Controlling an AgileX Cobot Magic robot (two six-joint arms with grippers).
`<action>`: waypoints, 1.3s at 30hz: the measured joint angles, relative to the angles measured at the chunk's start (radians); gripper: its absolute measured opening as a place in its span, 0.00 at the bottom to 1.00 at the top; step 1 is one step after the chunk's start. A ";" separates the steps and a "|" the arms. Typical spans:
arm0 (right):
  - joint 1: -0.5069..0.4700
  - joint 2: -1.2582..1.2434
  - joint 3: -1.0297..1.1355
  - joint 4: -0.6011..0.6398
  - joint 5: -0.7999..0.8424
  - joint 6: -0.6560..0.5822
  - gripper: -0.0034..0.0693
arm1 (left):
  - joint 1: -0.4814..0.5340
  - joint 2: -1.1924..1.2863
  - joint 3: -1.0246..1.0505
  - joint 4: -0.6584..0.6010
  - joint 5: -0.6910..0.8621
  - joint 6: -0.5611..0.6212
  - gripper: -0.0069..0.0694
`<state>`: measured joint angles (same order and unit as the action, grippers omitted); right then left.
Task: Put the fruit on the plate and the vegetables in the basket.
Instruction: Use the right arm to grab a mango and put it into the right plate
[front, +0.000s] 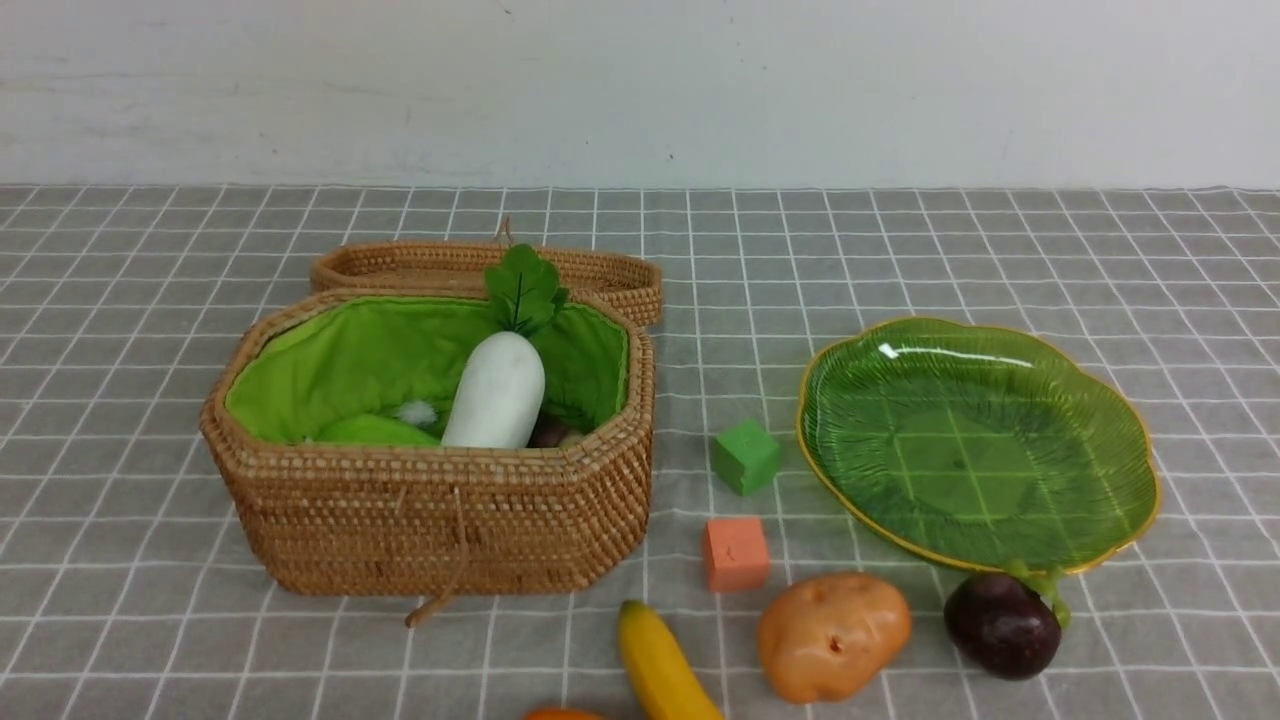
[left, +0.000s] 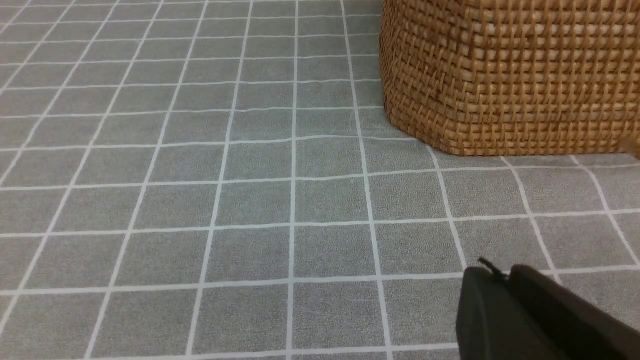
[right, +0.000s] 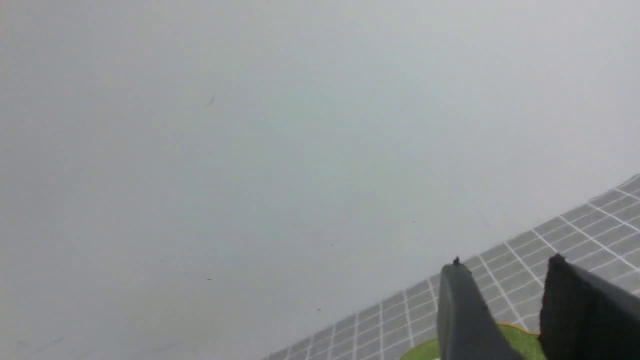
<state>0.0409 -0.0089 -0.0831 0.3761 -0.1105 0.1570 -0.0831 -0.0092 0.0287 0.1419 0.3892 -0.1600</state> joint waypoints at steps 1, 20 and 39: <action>0.000 0.001 -0.021 -0.001 0.008 0.002 0.38 | 0.000 0.000 0.000 0.000 0.000 0.000 0.16; 0.234 0.820 -0.610 0.066 0.550 -0.389 0.38 | 0.000 0.000 0.000 0.000 0.000 0.000 0.18; 0.797 1.790 -1.247 0.133 0.950 -0.829 0.87 | 0.000 0.000 0.000 0.000 0.000 0.001 0.20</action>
<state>0.8377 1.7809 -1.3296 0.5088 0.8393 -0.6725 -0.0831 -0.0092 0.0287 0.1419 0.3895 -0.1590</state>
